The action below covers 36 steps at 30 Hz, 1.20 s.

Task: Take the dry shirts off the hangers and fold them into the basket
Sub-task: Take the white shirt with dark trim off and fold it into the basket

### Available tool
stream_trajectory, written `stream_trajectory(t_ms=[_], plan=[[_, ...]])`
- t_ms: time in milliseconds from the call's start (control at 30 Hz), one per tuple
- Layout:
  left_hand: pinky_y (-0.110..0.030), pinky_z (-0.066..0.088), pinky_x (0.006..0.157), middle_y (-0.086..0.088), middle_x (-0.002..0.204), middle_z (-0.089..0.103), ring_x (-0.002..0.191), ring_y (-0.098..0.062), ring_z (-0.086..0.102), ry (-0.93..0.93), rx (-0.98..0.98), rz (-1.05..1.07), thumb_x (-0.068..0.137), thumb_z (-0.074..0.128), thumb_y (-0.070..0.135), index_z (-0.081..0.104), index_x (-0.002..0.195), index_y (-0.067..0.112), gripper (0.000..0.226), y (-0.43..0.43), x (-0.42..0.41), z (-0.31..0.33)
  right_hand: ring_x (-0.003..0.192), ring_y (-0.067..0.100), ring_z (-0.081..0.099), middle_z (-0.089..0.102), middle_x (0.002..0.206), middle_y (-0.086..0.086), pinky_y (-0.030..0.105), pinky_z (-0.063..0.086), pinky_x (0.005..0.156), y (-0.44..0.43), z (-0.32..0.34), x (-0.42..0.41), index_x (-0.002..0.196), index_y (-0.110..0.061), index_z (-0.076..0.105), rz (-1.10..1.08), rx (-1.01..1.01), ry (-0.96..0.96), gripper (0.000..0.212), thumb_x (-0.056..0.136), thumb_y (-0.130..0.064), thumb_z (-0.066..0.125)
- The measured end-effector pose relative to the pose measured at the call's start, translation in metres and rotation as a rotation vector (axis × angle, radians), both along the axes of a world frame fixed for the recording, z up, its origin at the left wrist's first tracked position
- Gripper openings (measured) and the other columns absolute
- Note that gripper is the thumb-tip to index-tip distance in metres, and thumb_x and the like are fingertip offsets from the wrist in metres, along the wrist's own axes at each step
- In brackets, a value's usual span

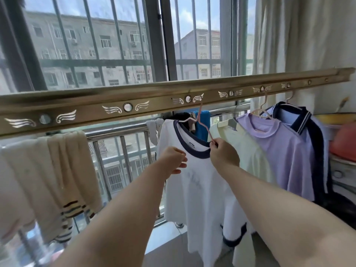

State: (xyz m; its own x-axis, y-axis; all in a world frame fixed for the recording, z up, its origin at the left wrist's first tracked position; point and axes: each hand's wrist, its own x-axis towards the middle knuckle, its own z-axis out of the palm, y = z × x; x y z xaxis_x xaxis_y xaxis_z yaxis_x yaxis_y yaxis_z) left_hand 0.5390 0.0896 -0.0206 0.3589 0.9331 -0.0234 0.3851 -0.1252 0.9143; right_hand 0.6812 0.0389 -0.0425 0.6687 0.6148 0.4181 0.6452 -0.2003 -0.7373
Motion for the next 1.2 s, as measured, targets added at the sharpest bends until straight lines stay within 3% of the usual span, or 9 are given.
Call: stream_trajectory(t_ms=[233, 400, 500, 633, 767, 833, 967, 1033, 1200], plan=[[-0.037, 0.056, 0.082, -0.008, 0.102, 0.065, 0.09, -0.021, 0.062, 0.003, 0.169, 0.123, 0.09, 0.054, 0.01, 0.059, 0.102, 0.013, 0.014, 0.008, 0.002, -0.015, 0.075, 0.023, 0.062, 0.068, 0.075, 0.001, 0.031, 0.047, 0.066, -0.013, -0.018, -0.003, 0.078, -0.014, 0.066, 0.102, 0.072, 0.113, 0.03, 0.084, -0.043, 0.061], [-0.04, 0.043, 0.098, -0.006, 0.125, 0.048, 0.115, -0.026, 0.045, 0.233, 0.464, 0.314, 0.083, 0.055, 0.004, 0.042, 0.13, 0.019, 0.051, 0.003, -0.023, -0.029, 0.063, 0.013, 0.056, 0.063, 0.063, -0.005, 0.026, 0.042, 0.058, -0.023, -0.035, -0.024, 0.069, -0.017, 0.068, 0.283, -0.133, 0.014, 0.029, 0.071, -0.045, 0.076], [-0.051, 0.037, 0.104, 0.006, 0.087, 0.062, 0.09, -0.02, 0.057, 0.337, 0.423, 0.205, 0.092, 0.058, 0.026, 0.061, 0.091, 0.026, 0.003, 0.008, -0.048, -0.048, 0.065, 0.009, 0.06, 0.067, 0.066, -0.009, 0.025, 0.045, 0.059, -0.023, -0.045, -0.043, 0.068, -0.022, 0.071, 0.337, -0.185, -0.001, 0.022, 0.068, -0.042, 0.081], [-0.053, 0.033, 0.107, 0.011, 0.073, 0.062, 0.08, -0.015, 0.059, 0.287, 0.301, 0.202, 0.09, 0.062, 0.035, 0.056, 0.064, 0.031, 0.027, 0.011, -0.089, -0.074, 0.078, 0.009, 0.062, 0.068, 0.079, -0.012, 0.025, 0.051, 0.069, -0.017, -0.055, -0.075, 0.079, -0.029, 0.071, 0.304, -0.253, -0.12, 0.014, 0.072, -0.038, 0.078], [-0.036, 0.045, 0.093, 0.009, 0.087, 0.069, 0.086, -0.014, 0.062, 0.236, 0.249, 0.284, 0.084, 0.07, 0.036, 0.068, 0.078, 0.031, 0.008, 0.008, -0.134, -0.09, 0.099, 0.018, 0.055, 0.062, 0.098, -0.002, 0.029, 0.048, 0.079, -0.019, -0.07, -0.107, 0.094, -0.033, 0.073, 0.16, -0.312, -0.402, 0.015, 0.082, -0.031, 0.065], [-0.027, 0.044, 0.075, 0.007, 0.09, 0.069, 0.08, -0.012, 0.059, 0.236, 0.245, 0.296, 0.087, 0.067, 0.033, 0.07, 0.086, 0.028, 0.006, 0.003, -0.155, -0.093, 0.095, 0.019, 0.054, 0.061, 0.103, -0.002, 0.028, 0.045, 0.074, -0.022, -0.079, -0.123, 0.101, -0.034, 0.073, 0.159, -0.341, -0.394, 0.022, 0.085, -0.029, 0.059], [-0.026, 0.04, 0.071, 0.004, 0.091, 0.068, 0.082, -0.013, 0.057, 0.233, 0.288, 0.245, 0.094, 0.06, 0.023, 0.072, 0.096, 0.019, 0.013, -0.01, -0.19, -0.1, 0.093, 0.021, 0.059, 0.063, 0.11, 0.0, 0.026, 0.041, 0.07, -0.03, -0.096, -0.15, 0.101, -0.028, 0.073, 0.158, -0.457, -0.345, 0.026, 0.089, -0.021, 0.052], [-0.028, 0.044, 0.074, 0.003, 0.093, 0.07, 0.083, -0.015, 0.06, 0.225, 0.289, 0.223, 0.093, 0.06, 0.023, 0.072, 0.096, 0.018, 0.013, -0.015, -0.21, -0.105, 0.097, 0.022, 0.06, 0.065, 0.112, 0.001, 0.027, 0.047, 0.074, -0.035, -0.101, -0.16, 0.106, -0.025, 0.071, 0.187, -0.461, -0.291, 0.025, 0.088, -0.03, 0.053], [-0.031, 0.049, 0.083, 0.008, 0.078, 0.063, 0.078, -0.015, 0.057, 0.196, 0.286, 0.133, 0.092, 0.061, 0.016, 0.073, 0.094, 0.016, 0.012, -0.026, -0.242, -0.101, 0.108, 0.021, 0.058, 0.059, 0.118, 0.001, 0.032, 0.049, 0.08, -0.038, -0.1, -0.2, 0.117, -0.023, 0.061, 0.252, -0.497, -0.262, 0.065, 0.075, -0.073, 0.053]])
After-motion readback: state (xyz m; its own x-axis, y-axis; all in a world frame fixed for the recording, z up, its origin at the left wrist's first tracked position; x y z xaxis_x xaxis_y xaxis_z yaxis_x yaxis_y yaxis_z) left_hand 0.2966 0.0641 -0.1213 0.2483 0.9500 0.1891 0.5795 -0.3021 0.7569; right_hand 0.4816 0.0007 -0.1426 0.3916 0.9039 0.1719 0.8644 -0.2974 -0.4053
